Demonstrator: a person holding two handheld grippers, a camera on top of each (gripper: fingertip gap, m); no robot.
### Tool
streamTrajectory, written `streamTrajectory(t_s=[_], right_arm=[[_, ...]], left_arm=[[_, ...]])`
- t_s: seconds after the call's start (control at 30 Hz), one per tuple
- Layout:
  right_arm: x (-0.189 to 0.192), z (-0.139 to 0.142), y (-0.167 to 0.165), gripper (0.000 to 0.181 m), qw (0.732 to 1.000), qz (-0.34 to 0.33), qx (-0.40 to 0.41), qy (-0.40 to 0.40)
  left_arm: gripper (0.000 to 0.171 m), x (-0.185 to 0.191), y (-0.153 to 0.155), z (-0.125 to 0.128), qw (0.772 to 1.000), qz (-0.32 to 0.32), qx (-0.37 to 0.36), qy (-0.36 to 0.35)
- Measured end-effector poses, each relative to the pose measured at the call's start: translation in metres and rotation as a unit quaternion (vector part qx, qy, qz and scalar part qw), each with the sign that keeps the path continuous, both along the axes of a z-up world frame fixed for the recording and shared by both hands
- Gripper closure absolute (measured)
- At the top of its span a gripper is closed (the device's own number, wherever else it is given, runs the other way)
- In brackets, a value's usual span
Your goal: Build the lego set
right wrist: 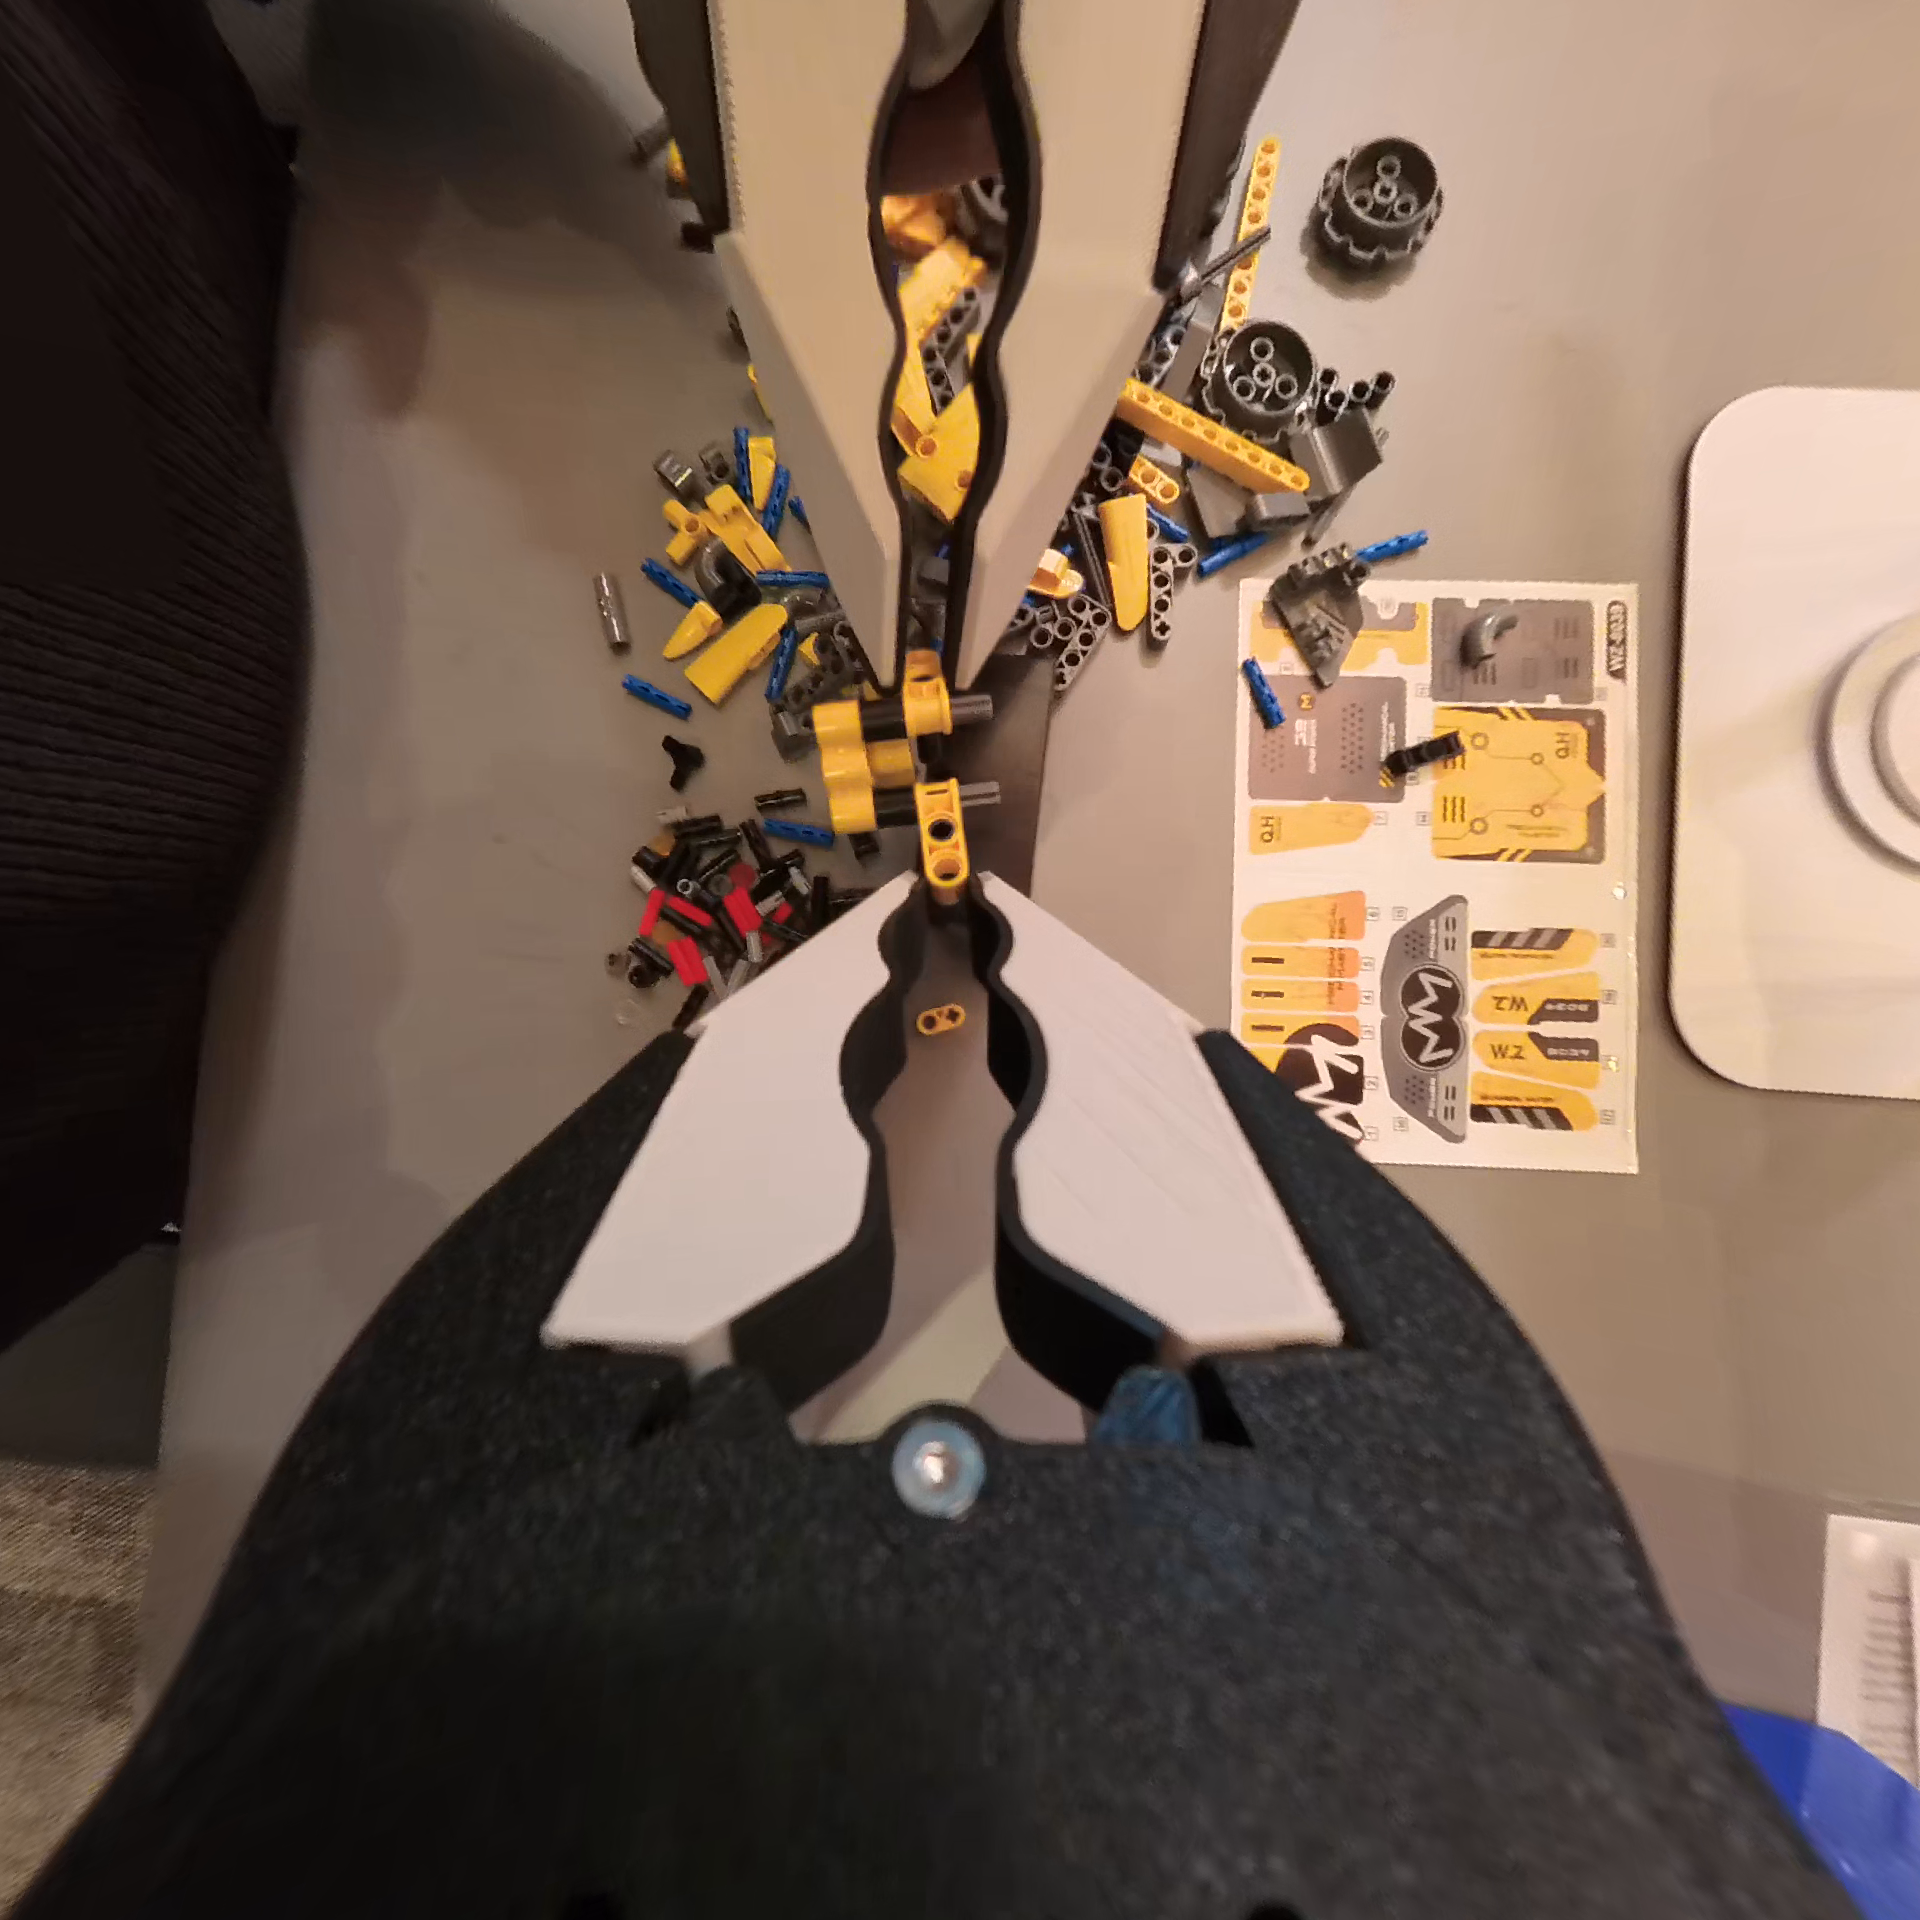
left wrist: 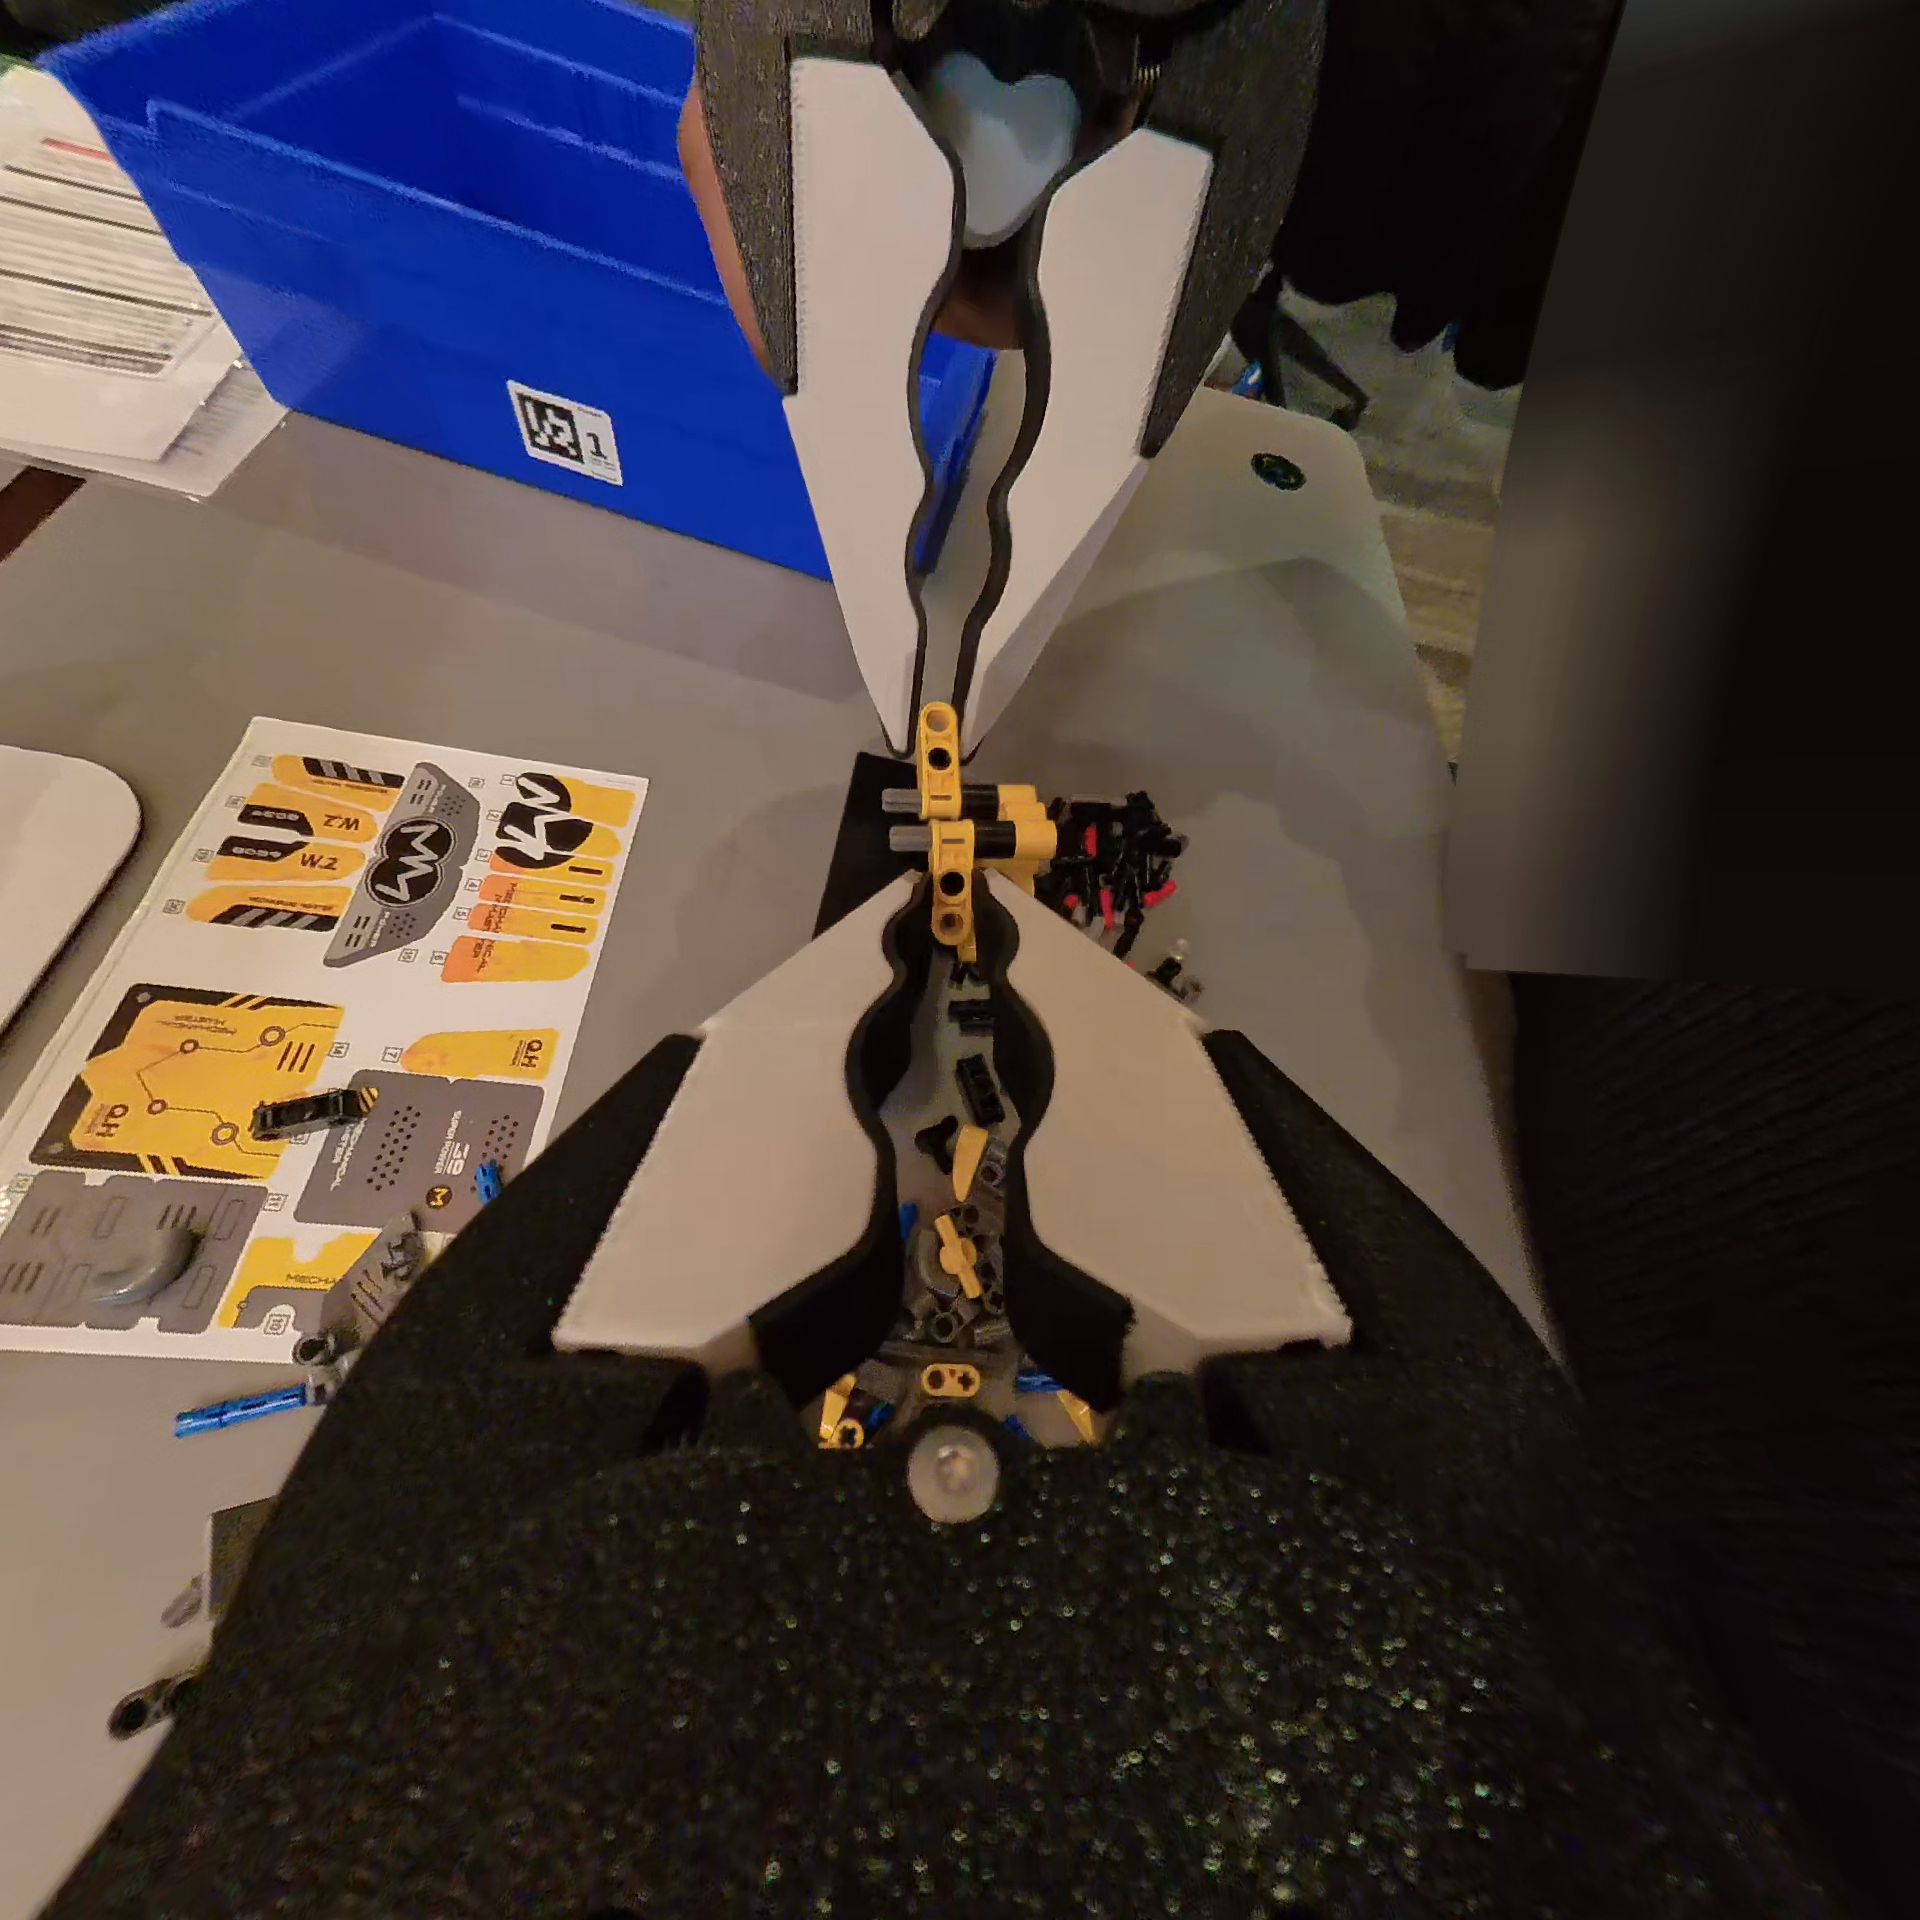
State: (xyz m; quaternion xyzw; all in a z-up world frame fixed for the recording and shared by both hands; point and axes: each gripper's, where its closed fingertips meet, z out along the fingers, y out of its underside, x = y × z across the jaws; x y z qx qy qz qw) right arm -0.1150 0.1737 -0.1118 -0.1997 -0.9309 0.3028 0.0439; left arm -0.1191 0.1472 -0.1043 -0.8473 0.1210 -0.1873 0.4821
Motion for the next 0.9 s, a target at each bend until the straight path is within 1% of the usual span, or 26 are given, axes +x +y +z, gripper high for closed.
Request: streamTrajectory(t_s=[0.27, 0.63, 0.9], right_arm=[[0.0011, -0.0044, -0.0032, 0.175, 1.0, -0.012, -0.018, -0.008], [0.0027, -0.0053, -0.0039, 0.175, 0.997, -0.037, -0.062, 0.004], [0.0022, -0.0054, -0.004, 0.175, 0.997, -0.038, -0.066, 0.012]], left_arm=[[0.165, -0.0009, -0.0027, -0.003, 1.0, -0.003, 0.005, -0.015], [0.165, -0.001, -0.0033, -0.0062, 1.0, 0.0, 0.009, -0.018], [0.165, -0.0024, -0.0036, -0.0082, 1.0, -0.002, 0.009, -0.017]])
